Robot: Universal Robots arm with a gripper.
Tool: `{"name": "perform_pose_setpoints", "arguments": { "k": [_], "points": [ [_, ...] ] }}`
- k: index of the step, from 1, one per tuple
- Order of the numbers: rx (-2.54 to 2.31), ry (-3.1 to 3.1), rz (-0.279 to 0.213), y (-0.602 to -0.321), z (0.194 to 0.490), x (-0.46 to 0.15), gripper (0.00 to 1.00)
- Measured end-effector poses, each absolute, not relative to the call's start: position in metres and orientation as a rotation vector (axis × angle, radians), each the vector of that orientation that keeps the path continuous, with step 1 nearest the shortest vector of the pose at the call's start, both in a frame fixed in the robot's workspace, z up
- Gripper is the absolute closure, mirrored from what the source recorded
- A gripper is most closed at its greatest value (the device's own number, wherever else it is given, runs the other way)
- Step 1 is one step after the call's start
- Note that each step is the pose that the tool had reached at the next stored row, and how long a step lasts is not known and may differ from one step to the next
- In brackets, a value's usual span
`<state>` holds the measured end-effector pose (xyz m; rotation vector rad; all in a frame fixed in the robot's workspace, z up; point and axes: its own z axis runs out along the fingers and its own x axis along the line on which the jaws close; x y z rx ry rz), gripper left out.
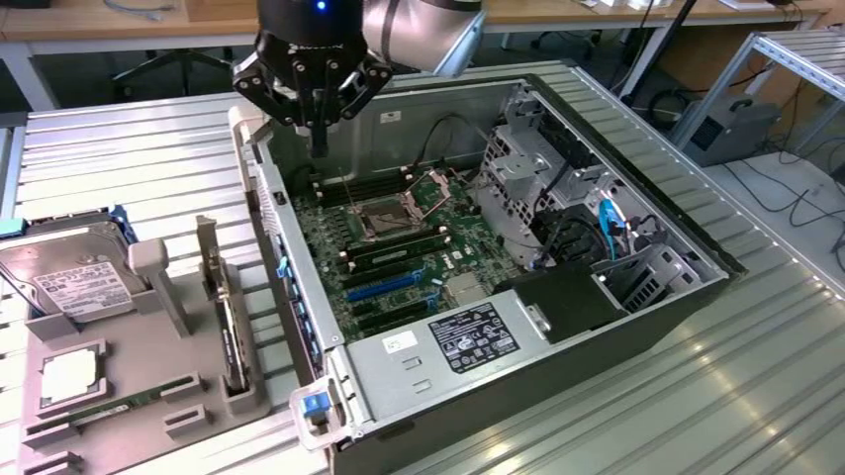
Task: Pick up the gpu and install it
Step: 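Reach for the gpu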
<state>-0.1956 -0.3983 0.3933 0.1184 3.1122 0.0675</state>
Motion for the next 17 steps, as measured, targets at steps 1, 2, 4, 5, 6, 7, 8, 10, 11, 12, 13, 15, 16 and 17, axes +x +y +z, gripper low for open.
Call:
{"name": "perform_pose_setpoints", "arguments": {
  "k": [1,2,4,5,6,7,8,10,11,12,13,15,16,17],
  "points": [
    [0.119,3.112,0.068,-0.398,0.393,-0.203,0.89],
    [0.120,3.112,0.067,-0.398,0.393,-0.209,0.89],
    [0.120,3.112,0.067,-0.397,0.393,-0.218,0.89],
    [0.121,3.112,0.068,-0.397,0.393,-0.224,0.89],
    [0.121,3.112,0.067,-0.397,0.393,-0.227,0.89],
    [0.121,3.112,0.067,-0.397,0.393,-0.230,0.89],
    [0.121,3.112,0.067,-0.397,0.393,-0.232,0.89],
    [0.122,3.112,0.067,-0.397,0.393,-0.240,0.89],
    [0.122,3.112,0.067,-0.397,0.393,-0.243,0.89],
    [0.122,3.112,0.067,-0.397,0.393,-0.247,0.89],
    [0.122,3.112,0.067,-0.397,0.393,-0.252,0.89],
    [0.122,3.112,0.067,-0.397,0.393,-0.260,0.89],
    [0.122,3.112,0.067,-0.397,0.393,-0.263,0.89],
    [0.122,3.112,0.067,-0.397,0.393,-0.266,0.89]
  ]
}}
